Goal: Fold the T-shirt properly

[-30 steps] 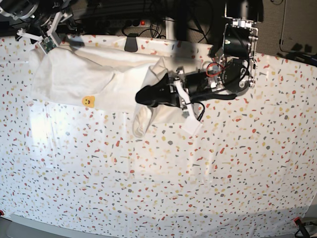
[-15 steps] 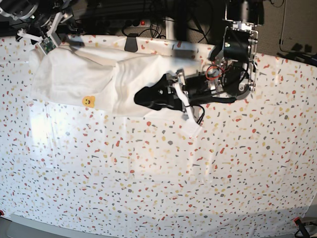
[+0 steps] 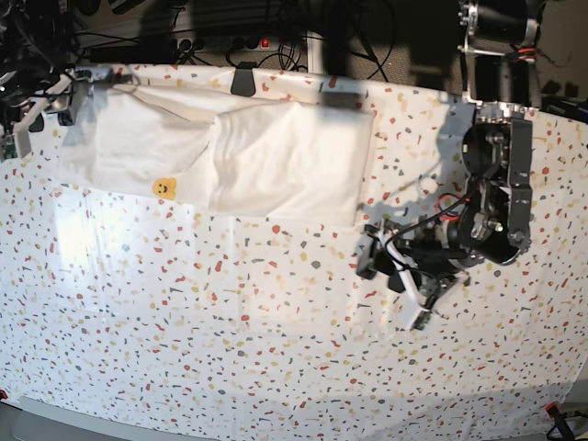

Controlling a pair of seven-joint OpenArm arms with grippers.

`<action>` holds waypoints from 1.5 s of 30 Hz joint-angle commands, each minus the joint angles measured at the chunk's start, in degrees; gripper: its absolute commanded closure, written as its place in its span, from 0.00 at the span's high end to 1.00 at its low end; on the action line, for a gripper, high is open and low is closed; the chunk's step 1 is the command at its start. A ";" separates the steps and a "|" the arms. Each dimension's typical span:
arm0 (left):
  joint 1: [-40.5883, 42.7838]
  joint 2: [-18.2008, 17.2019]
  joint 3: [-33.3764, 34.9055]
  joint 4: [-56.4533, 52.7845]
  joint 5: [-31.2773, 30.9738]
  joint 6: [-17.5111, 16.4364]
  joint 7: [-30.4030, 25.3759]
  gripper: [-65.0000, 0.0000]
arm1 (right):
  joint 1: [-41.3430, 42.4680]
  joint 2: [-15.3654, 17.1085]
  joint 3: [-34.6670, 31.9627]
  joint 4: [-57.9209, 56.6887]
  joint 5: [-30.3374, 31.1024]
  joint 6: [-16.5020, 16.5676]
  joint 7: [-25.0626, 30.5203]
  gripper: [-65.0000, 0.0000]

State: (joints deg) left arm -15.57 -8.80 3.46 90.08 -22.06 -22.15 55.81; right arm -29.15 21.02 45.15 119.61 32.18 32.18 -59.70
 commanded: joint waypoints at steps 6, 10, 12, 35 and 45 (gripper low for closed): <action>-1.55 -5.16 -0.04 1.14 2.51 5.09 -1.86 0.50 | 6.05 3.87 5.25 -16.11 8.63 6.91 2.40 0.49; -1.57 -6.03 -0.04 1.14 2.08 6.08 -1.90 0.50 | 8.55 8.87 5.25 -26.27 13.79 7.82 1.05 0.49; -1.57 -5.99 -0.04 1.14 1.97 6.80 -1.90 0.50 | 10.01 11.47 5.25 -31.47 15.32 7.82 0.09 0.49; -1.57 -6.01 -0.04 1.14 -3.91 6.75 -1.88 0.50 | 21.22 25.64 5.11 -63.71 49.31 7.82 -20.30 0.49; -1.57 -6.01 -0.04 1.14 -3.93 6.75 -1.90 0.50 | 21.22 25.62 5.09 -63.71 46.01 7.82 -20.30 0.67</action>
State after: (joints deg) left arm -15.57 -14.44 3.68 90.08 -25.36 -15.18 55.24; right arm -8.43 44.60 49.80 55.16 77.06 39.77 -80.44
